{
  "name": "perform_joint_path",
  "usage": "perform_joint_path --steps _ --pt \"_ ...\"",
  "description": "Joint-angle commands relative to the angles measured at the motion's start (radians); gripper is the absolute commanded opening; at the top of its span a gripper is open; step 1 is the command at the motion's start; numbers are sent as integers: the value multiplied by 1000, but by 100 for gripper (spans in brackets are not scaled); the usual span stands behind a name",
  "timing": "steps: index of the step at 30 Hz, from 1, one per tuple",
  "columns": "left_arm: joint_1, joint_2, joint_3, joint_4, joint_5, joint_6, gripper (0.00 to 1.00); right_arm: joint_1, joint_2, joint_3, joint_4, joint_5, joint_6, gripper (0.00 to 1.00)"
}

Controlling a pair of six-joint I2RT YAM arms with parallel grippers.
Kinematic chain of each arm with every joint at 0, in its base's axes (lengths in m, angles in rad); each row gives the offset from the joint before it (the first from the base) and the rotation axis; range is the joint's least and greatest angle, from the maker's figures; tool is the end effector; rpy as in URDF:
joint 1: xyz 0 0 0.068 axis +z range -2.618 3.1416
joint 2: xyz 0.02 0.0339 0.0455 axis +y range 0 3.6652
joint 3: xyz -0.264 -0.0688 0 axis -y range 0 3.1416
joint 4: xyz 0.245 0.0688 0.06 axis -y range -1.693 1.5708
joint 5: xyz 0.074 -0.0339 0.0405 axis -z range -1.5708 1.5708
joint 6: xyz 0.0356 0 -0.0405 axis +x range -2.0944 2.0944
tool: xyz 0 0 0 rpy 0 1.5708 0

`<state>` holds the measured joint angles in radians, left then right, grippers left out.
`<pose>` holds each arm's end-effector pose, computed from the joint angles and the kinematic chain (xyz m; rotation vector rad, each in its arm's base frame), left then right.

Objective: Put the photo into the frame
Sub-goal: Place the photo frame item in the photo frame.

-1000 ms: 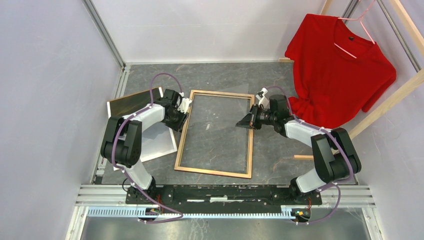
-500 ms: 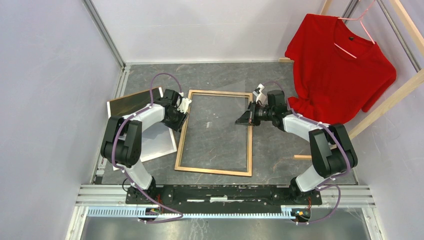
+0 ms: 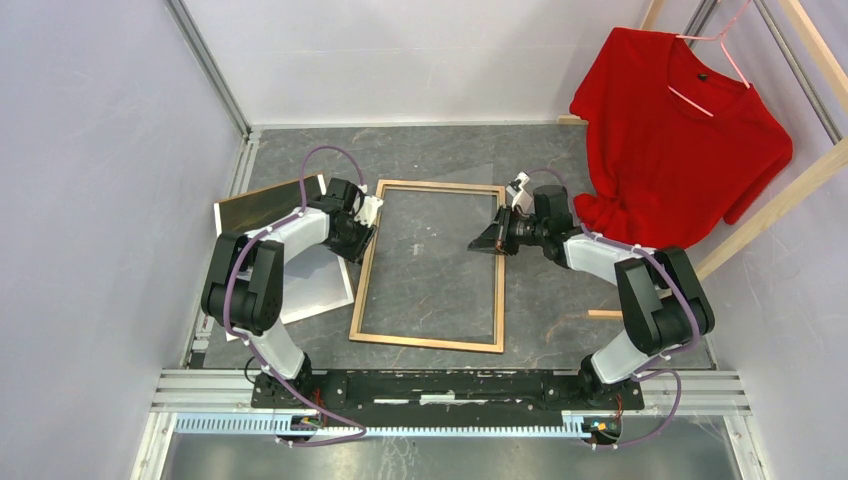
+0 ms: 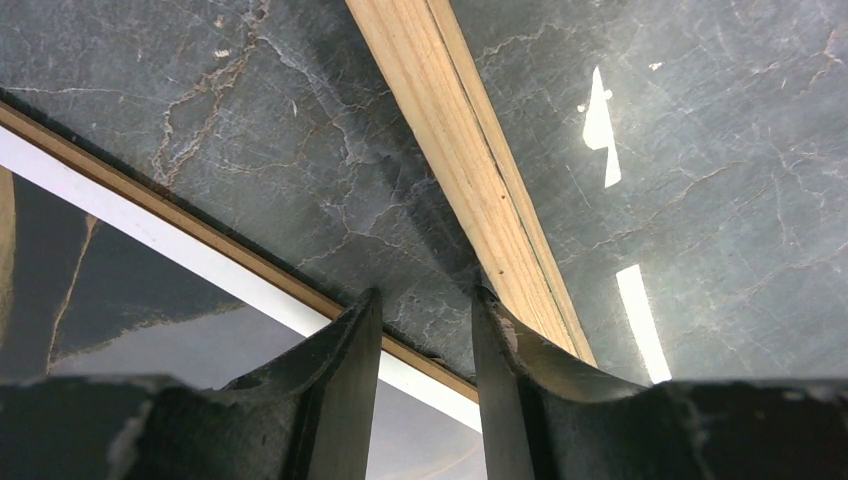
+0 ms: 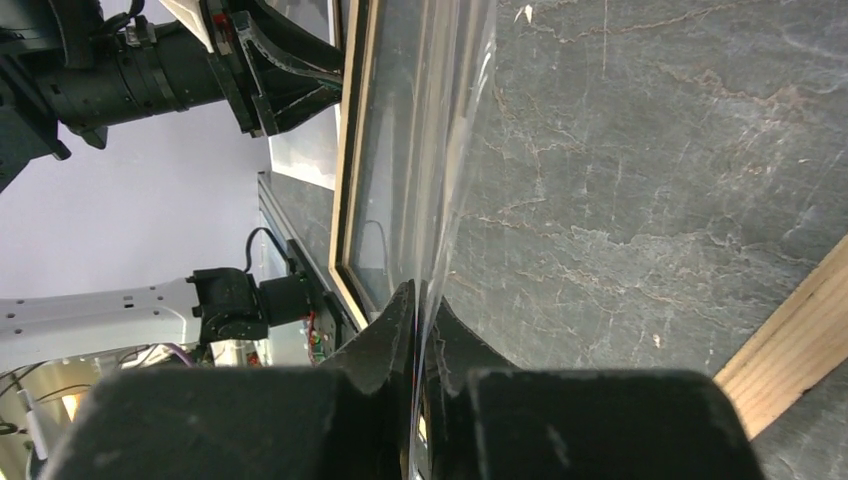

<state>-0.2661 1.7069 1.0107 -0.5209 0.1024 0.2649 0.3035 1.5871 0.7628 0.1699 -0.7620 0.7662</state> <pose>0.3080 -0.0877 0.1613 0.7553 2.6804 -0.1430 0.2922 0.1173 0.1776 0.0869 2.3922 1.3997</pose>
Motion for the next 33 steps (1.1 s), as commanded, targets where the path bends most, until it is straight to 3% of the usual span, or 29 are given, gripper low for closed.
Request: perform_joint_path --steps 1,5,7,10,16,19,33 --pt "-15 12 3 20 38 28 46 16 8 -42 165 -41 122 11" --pt "-18 14 2 21 40 27 46 16 12 -28 169 -38 137 21" --pt "-18 13 2 19 38 28 46 16 9 11 57 7 62 42" --pt "-18 6 -2 19 36 32 46 17 -7 70 -98 92 -51 62" --pt "-18 0 -9 20 32 34 46 30 8 183 -366 229 -224 91" --pt "-18 -3 -13 20 29 37 46 38 3 225 -471 326 -301 98" --pt "-18 -1 -17 20 27 40 46 64 26 237 -548 432 -379 98"
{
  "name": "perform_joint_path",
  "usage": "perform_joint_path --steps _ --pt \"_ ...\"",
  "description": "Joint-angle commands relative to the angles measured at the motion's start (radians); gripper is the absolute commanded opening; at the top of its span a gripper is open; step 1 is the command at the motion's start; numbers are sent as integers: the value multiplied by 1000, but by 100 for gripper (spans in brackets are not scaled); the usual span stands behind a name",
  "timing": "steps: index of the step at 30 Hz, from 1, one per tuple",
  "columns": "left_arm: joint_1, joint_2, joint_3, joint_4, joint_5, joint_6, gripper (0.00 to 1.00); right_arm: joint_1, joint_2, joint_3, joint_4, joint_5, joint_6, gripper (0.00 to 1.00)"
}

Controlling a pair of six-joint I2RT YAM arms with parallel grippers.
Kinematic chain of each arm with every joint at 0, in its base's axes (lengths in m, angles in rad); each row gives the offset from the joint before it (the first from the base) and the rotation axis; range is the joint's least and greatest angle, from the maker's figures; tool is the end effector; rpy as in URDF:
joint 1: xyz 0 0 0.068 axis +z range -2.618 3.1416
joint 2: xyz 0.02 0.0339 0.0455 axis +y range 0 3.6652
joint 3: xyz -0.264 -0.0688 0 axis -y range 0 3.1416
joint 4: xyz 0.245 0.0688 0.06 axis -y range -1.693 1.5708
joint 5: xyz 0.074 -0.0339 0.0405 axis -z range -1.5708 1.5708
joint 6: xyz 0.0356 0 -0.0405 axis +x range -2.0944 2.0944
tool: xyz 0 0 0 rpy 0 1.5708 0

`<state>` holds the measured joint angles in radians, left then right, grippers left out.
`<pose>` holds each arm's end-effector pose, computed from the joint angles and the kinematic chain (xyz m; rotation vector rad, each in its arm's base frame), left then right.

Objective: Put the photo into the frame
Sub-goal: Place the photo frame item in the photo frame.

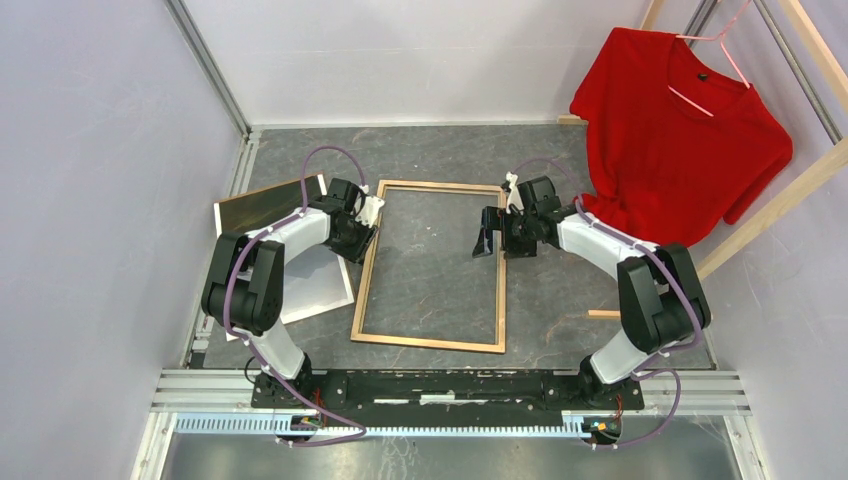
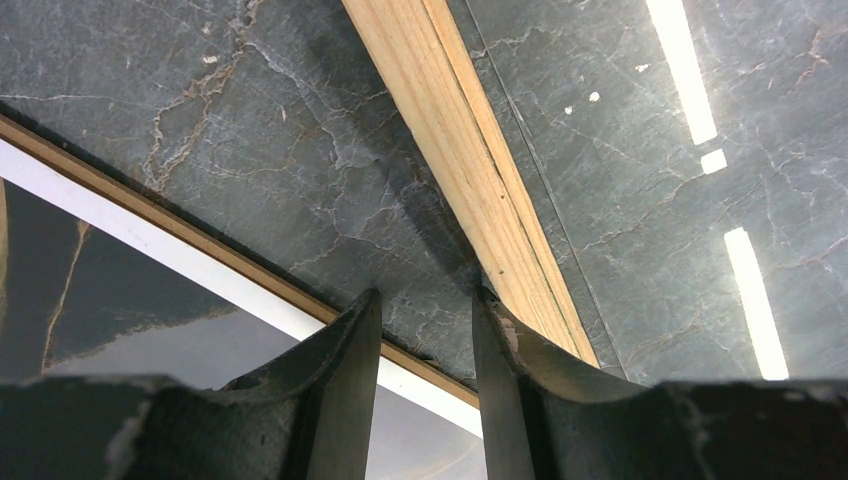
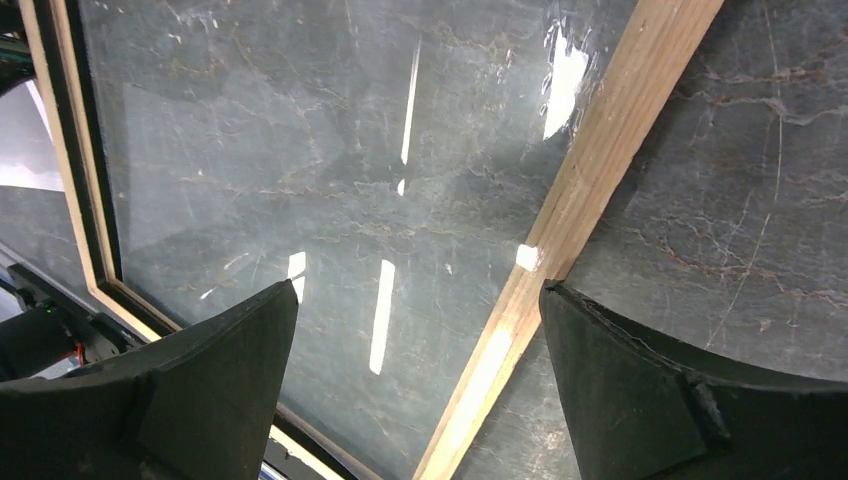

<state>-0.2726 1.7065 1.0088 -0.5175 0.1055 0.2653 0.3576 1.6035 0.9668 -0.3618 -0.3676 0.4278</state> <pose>0.3073 -0.0898 0.1611 0.7649 2.6757 -0.1488 0.2947 0.1238 0.1898 -0.0519 2.6553 0.7540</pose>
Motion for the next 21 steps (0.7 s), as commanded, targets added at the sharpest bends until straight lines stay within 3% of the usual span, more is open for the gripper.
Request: perform_joint_path --steps 1,14,18,21 --pt "-11 0 -15 17 25 40 46 10 11 28 -12 33 -40 98" --pt "-11 13 -13 21 34 32 46 10 4 -23 122 -137 51 96" --pt "-13 13 -13 24 33 32 46 5 -5 -15 112 -127 58 96" --pt "-13 7 -16 23 29 36 46 0 -36 4 42 -12 22 96"
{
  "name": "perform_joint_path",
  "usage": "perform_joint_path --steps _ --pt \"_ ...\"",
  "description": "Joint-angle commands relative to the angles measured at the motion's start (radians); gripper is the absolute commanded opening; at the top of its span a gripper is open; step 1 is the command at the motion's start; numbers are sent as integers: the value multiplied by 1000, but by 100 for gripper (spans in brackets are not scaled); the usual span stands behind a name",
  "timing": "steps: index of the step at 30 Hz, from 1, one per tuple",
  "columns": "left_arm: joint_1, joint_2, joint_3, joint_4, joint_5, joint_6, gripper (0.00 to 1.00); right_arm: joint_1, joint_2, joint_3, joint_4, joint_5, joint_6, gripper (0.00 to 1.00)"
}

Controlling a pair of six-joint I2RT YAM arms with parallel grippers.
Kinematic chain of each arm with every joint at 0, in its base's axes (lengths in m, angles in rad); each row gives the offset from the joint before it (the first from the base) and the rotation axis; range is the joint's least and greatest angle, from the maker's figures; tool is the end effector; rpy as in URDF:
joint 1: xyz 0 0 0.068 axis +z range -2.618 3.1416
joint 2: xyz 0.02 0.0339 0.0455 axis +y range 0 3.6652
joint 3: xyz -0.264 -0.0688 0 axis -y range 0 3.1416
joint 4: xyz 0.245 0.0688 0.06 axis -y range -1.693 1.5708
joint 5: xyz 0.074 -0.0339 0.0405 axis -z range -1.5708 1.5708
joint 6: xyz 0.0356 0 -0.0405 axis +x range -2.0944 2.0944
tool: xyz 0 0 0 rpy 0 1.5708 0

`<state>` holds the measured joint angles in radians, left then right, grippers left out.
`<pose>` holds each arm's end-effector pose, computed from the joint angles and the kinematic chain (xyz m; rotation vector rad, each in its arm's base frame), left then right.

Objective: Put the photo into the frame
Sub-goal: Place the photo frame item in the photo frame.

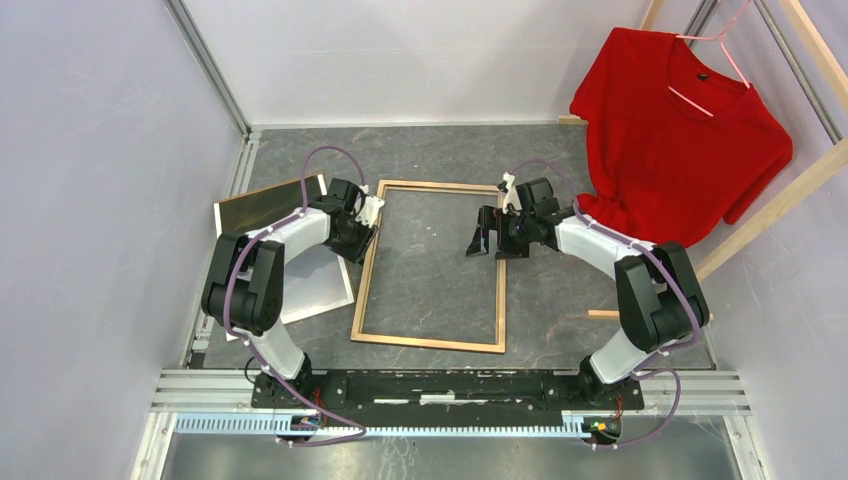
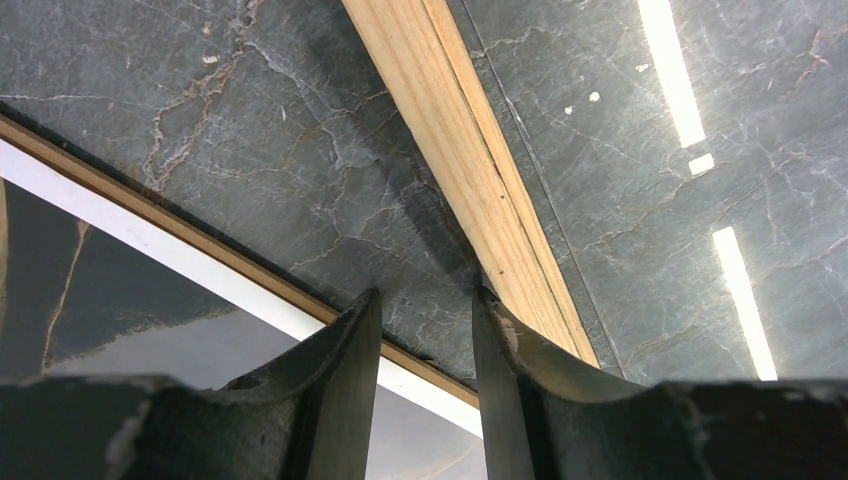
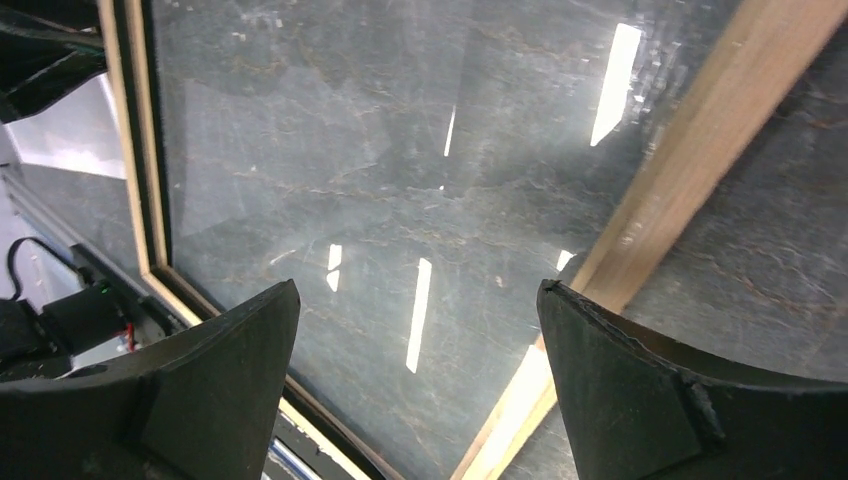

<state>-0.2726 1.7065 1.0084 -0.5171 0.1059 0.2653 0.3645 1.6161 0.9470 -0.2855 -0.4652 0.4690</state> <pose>0.3072 -0.0898 0.1610 0.7650 2.6757 -0.1493 0.2956 0.1299 0.1860 -0.0604 2.6256 0.9046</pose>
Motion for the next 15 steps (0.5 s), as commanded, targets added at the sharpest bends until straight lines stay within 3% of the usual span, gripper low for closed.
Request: perform_joint_path --steps 1,15 --pt "-12 5 -17 23 26 39 45 -9 -65 21 -49 126 -27 96" --pt "-17 21 -6 23 34 29 45 -16 -57 -84 28 90 -4 95"
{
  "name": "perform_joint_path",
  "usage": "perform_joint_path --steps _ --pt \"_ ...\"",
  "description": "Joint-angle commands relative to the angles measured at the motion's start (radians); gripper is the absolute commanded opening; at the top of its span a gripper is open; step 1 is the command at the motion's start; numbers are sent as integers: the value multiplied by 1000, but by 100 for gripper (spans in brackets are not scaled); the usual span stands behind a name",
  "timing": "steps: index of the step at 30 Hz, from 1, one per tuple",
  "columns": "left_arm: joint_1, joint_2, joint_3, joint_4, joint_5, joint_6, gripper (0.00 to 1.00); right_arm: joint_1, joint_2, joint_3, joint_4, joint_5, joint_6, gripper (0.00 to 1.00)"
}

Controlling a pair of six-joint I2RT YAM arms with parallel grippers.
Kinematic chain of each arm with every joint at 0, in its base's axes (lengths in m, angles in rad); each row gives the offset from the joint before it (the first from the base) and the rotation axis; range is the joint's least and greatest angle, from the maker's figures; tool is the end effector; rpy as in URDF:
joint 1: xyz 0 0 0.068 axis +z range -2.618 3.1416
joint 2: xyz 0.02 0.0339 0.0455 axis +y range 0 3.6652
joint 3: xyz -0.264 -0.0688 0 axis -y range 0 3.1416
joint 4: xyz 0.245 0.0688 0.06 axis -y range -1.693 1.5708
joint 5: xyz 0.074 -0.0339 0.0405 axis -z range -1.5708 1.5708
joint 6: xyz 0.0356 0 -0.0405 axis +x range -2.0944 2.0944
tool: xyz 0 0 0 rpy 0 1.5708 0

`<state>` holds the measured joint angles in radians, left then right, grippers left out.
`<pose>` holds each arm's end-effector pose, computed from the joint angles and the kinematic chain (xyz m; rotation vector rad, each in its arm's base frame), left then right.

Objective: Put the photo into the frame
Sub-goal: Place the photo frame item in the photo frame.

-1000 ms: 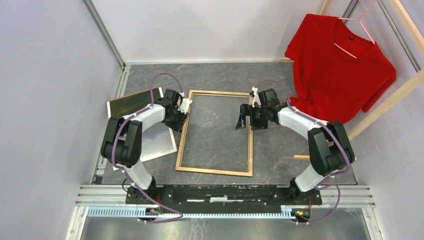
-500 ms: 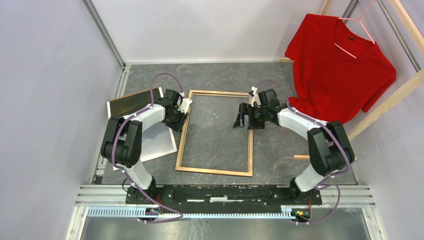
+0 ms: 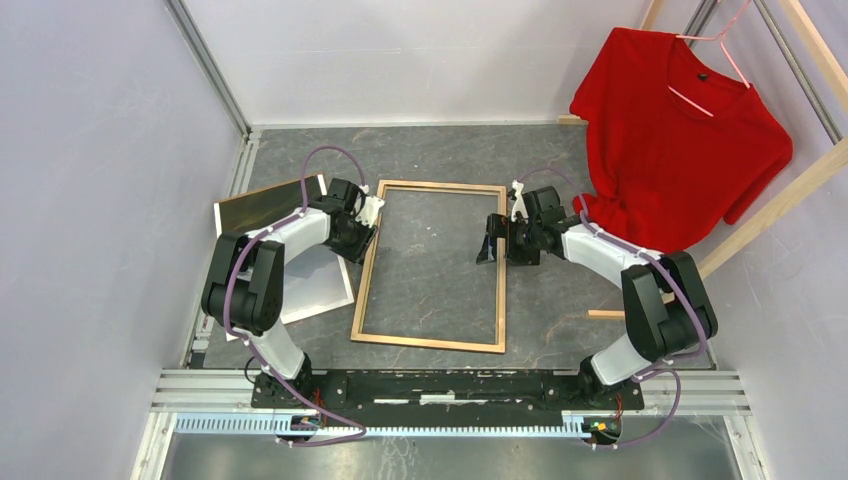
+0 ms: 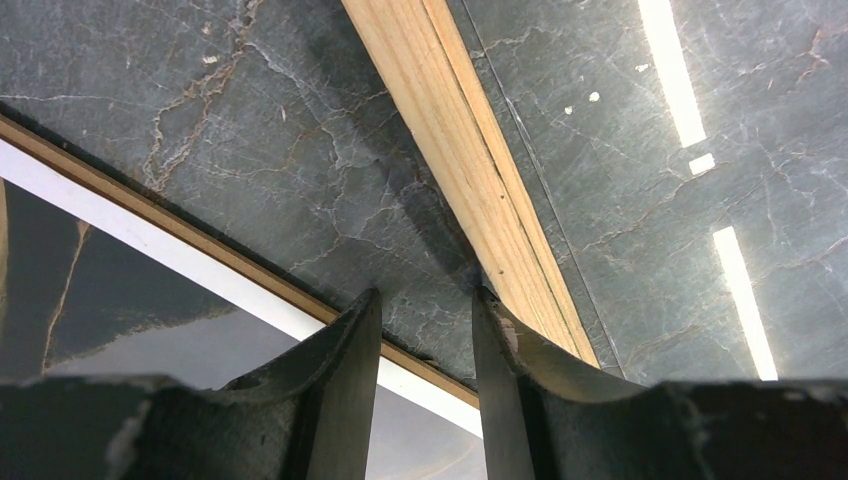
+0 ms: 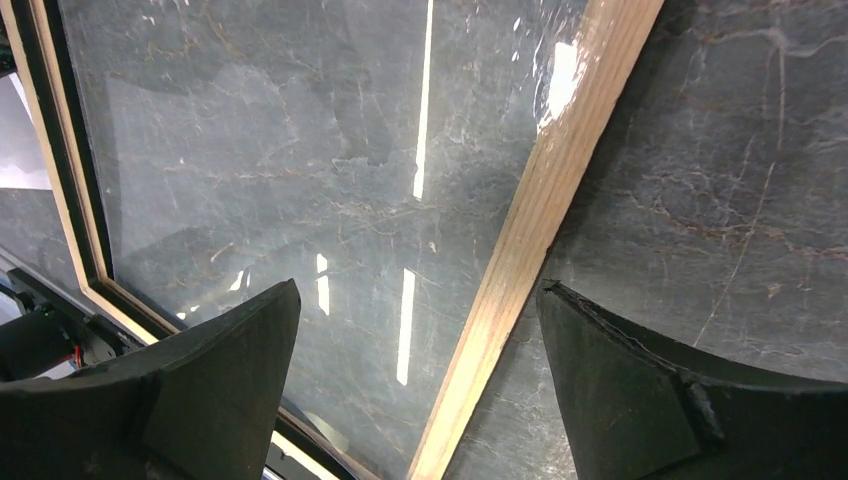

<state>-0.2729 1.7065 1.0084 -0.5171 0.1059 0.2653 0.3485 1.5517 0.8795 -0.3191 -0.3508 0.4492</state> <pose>0.3072 -0.0899 0.1610 0.7654 2.6756 -0.1494 0.2805 0.1149 0.1819 -0.0065 2.6495 0.7384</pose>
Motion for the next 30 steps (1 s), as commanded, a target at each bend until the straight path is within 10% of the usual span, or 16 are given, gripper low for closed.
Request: perform_joint_path --steps 1,18,30 --pt "-18 24 -4 24 34 27 46 -1 14 -22 69 -31 20 95" --pt "-45 53 7 31 11 35 45 -29 -50 -53 -13 132 -37 98" --pt "-81 118 26 40 41 3 45 -11 -53 -251 304 -149 186 98"
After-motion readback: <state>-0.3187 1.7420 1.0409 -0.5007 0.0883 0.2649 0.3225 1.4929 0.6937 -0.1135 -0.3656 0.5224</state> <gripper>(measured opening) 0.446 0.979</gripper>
